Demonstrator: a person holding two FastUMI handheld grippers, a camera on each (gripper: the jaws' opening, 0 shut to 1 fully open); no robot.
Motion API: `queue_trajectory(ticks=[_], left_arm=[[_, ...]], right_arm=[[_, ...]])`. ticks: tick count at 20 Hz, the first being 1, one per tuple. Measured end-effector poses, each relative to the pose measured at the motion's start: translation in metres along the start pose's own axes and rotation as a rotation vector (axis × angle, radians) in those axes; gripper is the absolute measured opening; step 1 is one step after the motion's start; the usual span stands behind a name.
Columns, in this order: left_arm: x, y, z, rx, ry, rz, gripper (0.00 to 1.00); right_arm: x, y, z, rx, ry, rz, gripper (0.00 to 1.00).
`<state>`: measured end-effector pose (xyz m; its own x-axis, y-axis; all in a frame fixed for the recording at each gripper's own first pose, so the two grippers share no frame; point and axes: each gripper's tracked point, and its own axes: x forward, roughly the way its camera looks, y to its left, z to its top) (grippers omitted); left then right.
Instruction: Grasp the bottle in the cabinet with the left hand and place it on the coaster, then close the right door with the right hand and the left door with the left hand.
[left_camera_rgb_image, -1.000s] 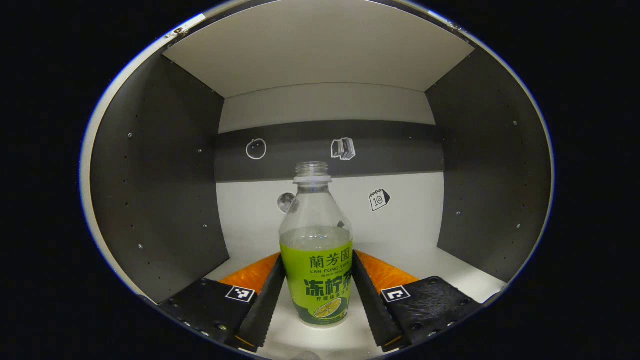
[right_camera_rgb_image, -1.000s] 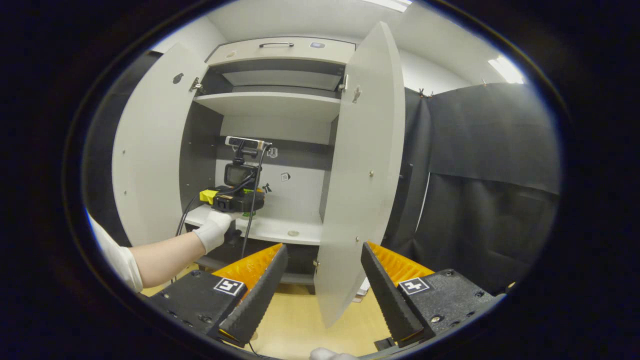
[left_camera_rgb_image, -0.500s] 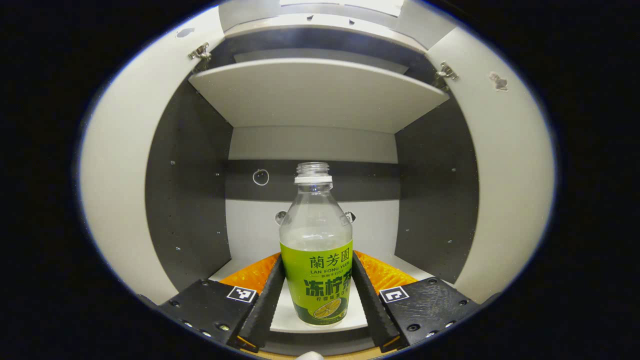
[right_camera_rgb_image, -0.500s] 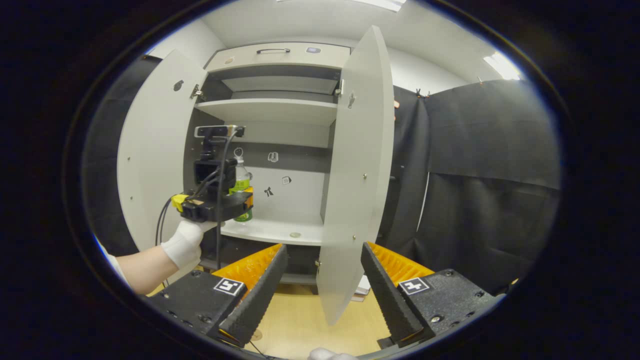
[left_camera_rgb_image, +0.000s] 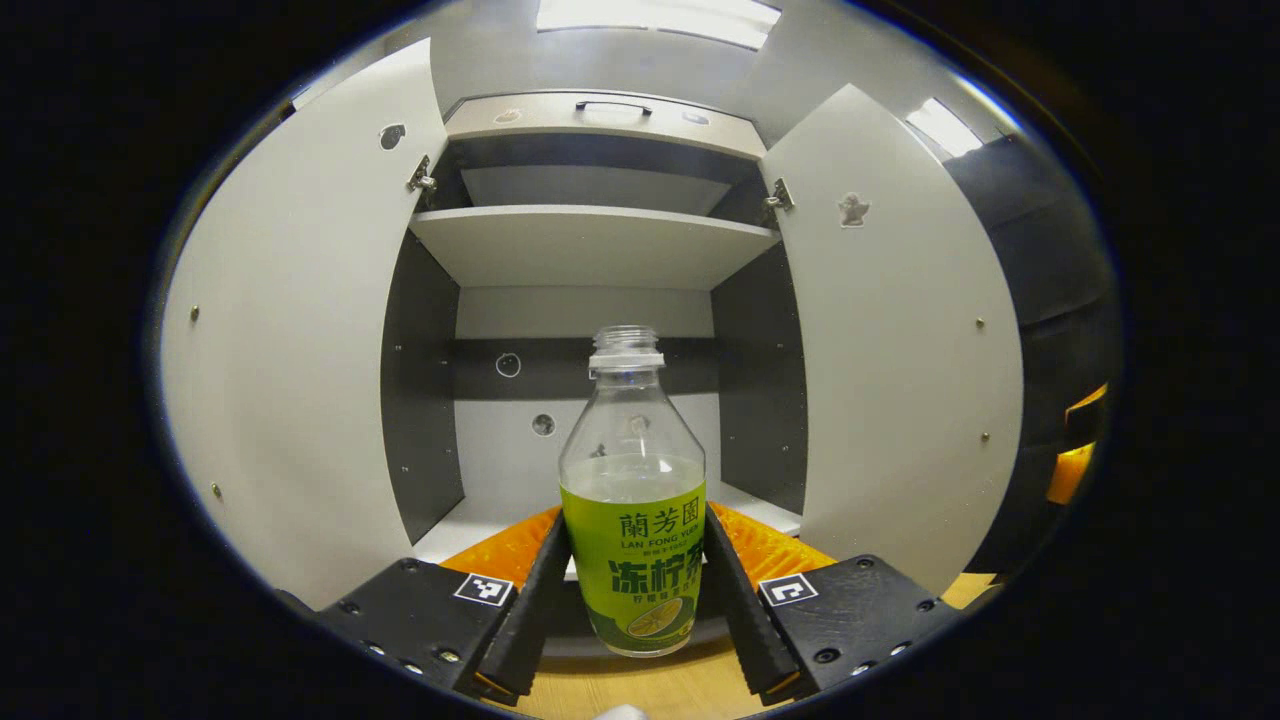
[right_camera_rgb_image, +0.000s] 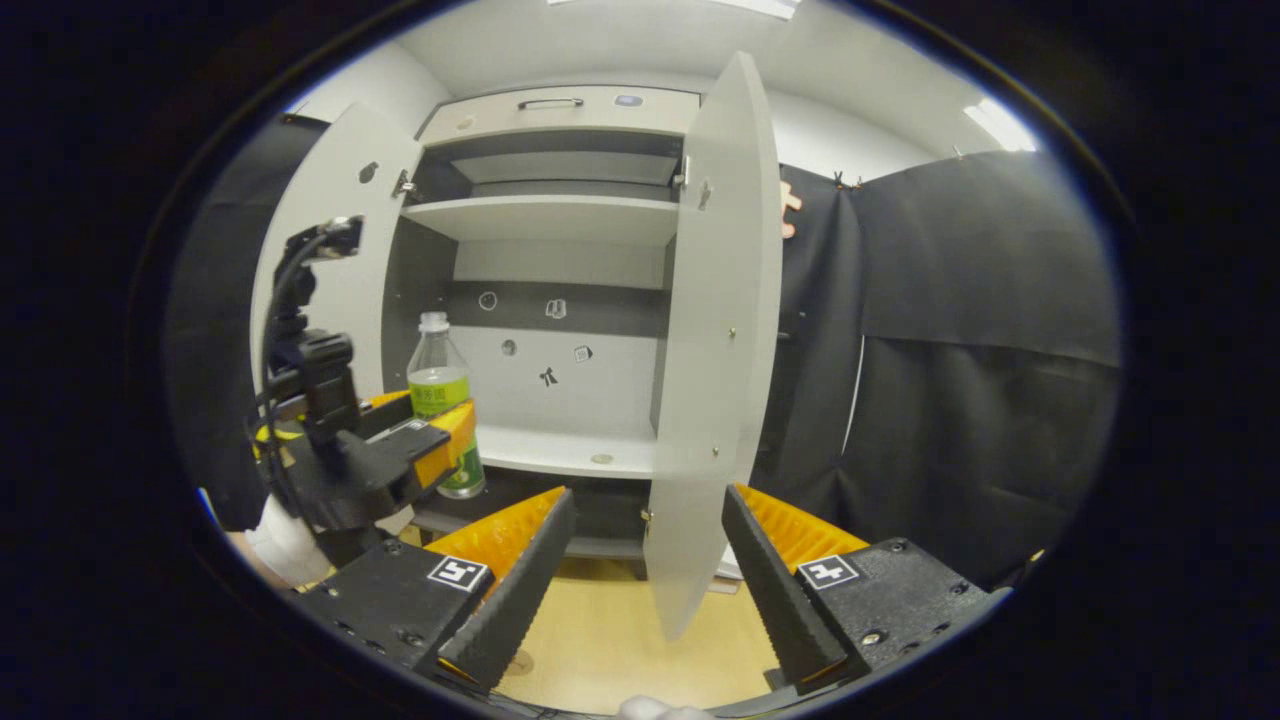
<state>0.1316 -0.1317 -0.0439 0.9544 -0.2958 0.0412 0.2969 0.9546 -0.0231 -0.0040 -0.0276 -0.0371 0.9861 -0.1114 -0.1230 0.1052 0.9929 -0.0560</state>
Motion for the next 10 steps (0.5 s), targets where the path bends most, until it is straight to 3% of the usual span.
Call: queue_trajectory(ticks=[10], left_arm=[[-0.074,-0.025,-0.068,0.018,0.032,-0.081,0.74]], right_arm=[[-0.003,-0.015,-0.026,0.044,0.053,-0.029,0.98]])
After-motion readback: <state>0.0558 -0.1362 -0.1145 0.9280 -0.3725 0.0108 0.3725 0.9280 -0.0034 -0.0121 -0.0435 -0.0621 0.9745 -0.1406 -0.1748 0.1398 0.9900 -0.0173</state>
